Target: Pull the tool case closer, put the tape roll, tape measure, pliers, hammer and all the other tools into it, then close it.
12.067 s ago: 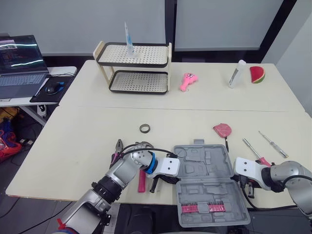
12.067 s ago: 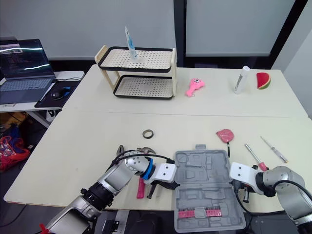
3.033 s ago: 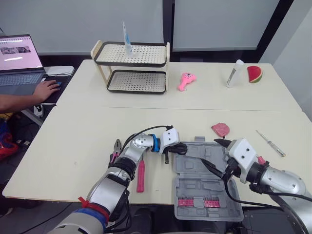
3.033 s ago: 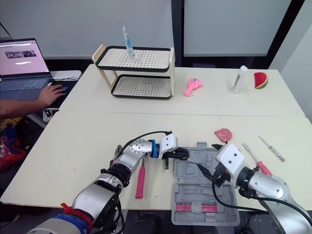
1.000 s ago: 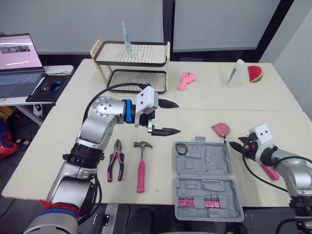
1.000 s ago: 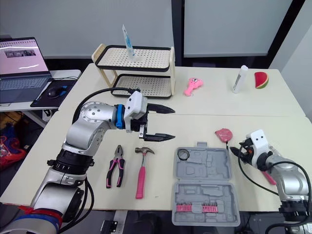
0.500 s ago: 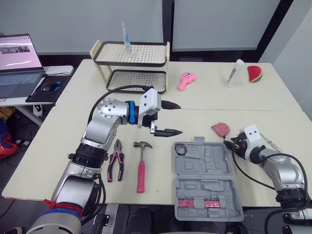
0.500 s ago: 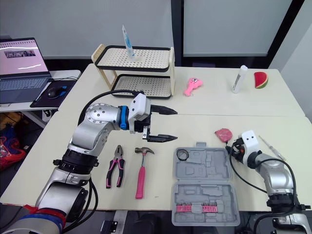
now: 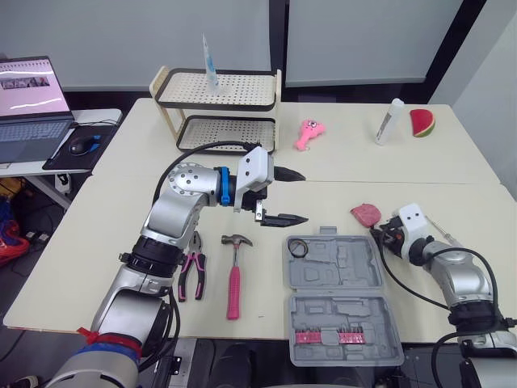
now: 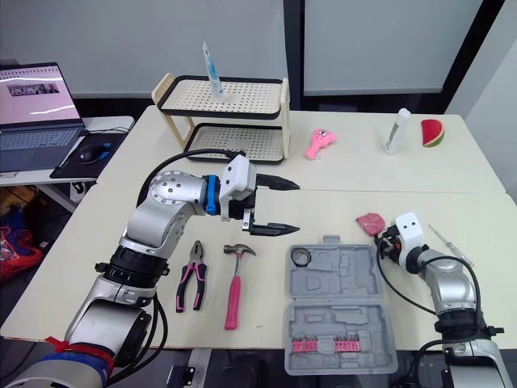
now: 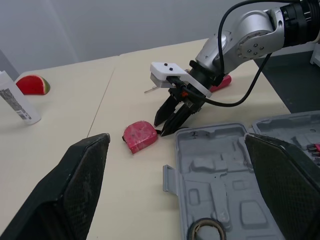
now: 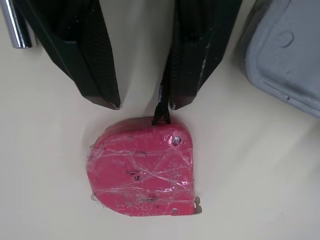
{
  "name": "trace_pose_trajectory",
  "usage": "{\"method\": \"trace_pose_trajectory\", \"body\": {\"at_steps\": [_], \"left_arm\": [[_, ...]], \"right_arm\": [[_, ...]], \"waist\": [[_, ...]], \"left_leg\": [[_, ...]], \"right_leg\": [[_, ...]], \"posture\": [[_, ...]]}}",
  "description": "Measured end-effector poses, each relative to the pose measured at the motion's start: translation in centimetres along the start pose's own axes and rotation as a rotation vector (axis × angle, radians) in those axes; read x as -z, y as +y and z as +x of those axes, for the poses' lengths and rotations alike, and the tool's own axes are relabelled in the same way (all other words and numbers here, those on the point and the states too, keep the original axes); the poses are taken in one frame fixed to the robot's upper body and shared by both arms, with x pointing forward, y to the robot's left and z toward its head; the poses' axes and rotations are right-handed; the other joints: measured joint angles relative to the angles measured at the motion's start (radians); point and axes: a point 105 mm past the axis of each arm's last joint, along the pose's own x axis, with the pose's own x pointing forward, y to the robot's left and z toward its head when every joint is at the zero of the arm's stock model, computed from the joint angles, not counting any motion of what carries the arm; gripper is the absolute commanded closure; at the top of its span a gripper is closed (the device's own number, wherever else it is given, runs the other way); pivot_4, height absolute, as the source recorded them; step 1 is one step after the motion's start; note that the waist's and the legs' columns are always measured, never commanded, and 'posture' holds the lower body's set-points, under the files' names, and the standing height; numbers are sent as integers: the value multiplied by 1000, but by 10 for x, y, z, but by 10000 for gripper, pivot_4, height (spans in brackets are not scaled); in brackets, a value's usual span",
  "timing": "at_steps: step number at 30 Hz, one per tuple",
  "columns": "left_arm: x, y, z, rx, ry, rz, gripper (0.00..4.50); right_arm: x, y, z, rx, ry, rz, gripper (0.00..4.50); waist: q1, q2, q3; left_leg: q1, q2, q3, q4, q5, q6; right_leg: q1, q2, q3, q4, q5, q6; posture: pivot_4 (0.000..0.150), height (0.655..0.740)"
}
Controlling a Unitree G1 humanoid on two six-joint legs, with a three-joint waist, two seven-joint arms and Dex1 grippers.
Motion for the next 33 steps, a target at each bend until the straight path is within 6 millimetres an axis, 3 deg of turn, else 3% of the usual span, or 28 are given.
{"method": "trace_pose_trajectory", "body": {"at_steps": [5, 11, 15, 20, 26, 33], "left_arm": [[1, -2, 0, 8, 0, -1, 0], [0, -14, 7, 67, -9, -4, 0], [3, -30, 9, 140, -11, -33, 0], [8, -53, 12, 236, -3, -77, 0], [10, -64, 15, 278, -9, -96, 0], [10, -78, 19, 332, -17, -111, 0]], "right_arm": [[5, -1, -6, 6, 1, -7, 44861], [23, 0, -34, -14, 30, 14, 44861], [46, 9, -72, -68, 121, 26, 44861], [63, 37, -119, -159, 218, 74, 44861], [63, 54, -139, -212, 254, 91, 44861], [72, 57, -152, -240, 333, 79, 44861]], "waist": [[1, 0, 0], [8, 0, 0], [11, 2, -1], [8, 4, -1], [6, 4, -1], [10, 3, -1]], "left_leg": [[0, 0, 0, 0, 0, 0], [-2, -1, -1, 0, 0, 0], [-4, 0, -3, 0, 0, 0], [-4, 0, -4, -1, 0, 0], [3, 0, -5, -1, 0, 1], [3, 0, -5, -1, 0, 1]], "right_leg": [[0, 0, 0, 0, 0, 0], [1, -1, 0, -1, 0, 0], [1, 0, 0, -4, 0, 0], [2, 1, 0, -5, 0, 0], [8, 1, 0, -7, 0, 0], [10, 0, -1, -8, 0, 0]], "posture": [[1500, 7400], [1500, 7400], [1500, 7400], [1500, 7400], [1500, 7400], [1500, 7400]]}}
